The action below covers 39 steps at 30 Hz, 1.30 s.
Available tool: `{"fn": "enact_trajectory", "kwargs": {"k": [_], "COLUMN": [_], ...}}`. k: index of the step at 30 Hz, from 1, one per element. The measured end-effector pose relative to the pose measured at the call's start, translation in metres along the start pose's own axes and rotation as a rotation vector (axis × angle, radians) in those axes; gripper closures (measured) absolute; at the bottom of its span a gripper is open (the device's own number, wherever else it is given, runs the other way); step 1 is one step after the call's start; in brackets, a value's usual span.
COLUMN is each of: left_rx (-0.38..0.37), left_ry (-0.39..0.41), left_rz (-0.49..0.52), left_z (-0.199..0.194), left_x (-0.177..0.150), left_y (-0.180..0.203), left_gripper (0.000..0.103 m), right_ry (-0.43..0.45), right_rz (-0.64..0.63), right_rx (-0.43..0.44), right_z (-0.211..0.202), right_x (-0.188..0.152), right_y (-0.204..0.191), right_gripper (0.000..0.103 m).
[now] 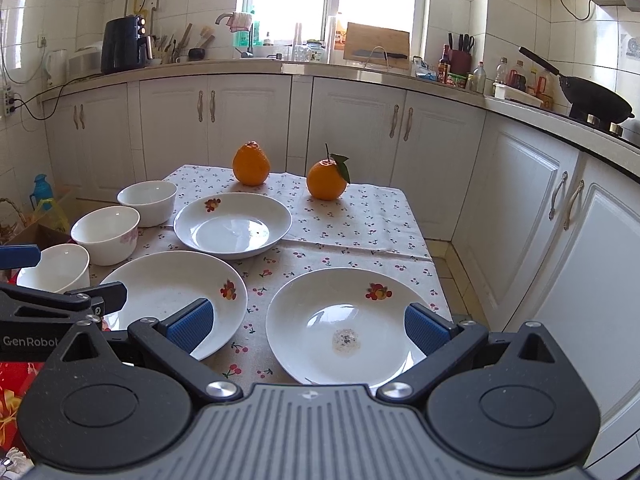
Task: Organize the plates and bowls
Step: 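Move the left gripper to the rim of the stained white plate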
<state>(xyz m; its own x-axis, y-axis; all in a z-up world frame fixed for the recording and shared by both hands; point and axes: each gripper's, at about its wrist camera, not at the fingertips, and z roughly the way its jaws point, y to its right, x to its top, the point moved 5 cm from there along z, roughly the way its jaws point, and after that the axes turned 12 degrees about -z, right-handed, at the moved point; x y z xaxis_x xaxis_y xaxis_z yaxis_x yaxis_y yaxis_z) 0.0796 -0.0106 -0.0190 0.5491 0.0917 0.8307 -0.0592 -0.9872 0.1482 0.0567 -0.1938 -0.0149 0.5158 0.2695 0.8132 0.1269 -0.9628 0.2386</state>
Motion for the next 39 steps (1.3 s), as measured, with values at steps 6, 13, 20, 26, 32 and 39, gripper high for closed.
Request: {"fn": "enact_trajectory", "kwargs": {"k": [6,13,20,26,32,39], "left_rx": [-0.026,-0.066,-0.098,-0.148,-0.241,-0.261], "left_ry": [-0.025,-0.029,-0.039,-0.063,-0.131,-0.215], "left_rz": [-0.005,0.035,0.098,0.114,0.133,0.151], "left_z": [0.014,0.028,0.051,0.066,0.074,0.094], "left_x": [0.003,0.008,0.015,0.015,0.013,0.013], "left_y": [0.000,0.007,0.026,0.042,0.058,0.073], "left_gripper": [0.001,0.001,0.001,0.001,0.001,0.001], "right_ry": [0.007,-0.078,-0.135,-0.188,-0.222,-0.215], "right_rz": [-0.003,-0.039,-0.023,-0.018,-0.020,-0.063], "right_rx": [0.005,-0.006,0.081,0.131,0.164,0.209], "right_z": [0.005,0.025,0.046,0.067,0.085,0.098], "right_x": [-0.008,-0.032,-0.062,-0.085,-0.098,-0.101], "right_y": [0.024,0.052,0.063,0.060,0.062,0.061], "right_gripper": [0.000,0.000,0.000,0.000,0.000,0.000]}}
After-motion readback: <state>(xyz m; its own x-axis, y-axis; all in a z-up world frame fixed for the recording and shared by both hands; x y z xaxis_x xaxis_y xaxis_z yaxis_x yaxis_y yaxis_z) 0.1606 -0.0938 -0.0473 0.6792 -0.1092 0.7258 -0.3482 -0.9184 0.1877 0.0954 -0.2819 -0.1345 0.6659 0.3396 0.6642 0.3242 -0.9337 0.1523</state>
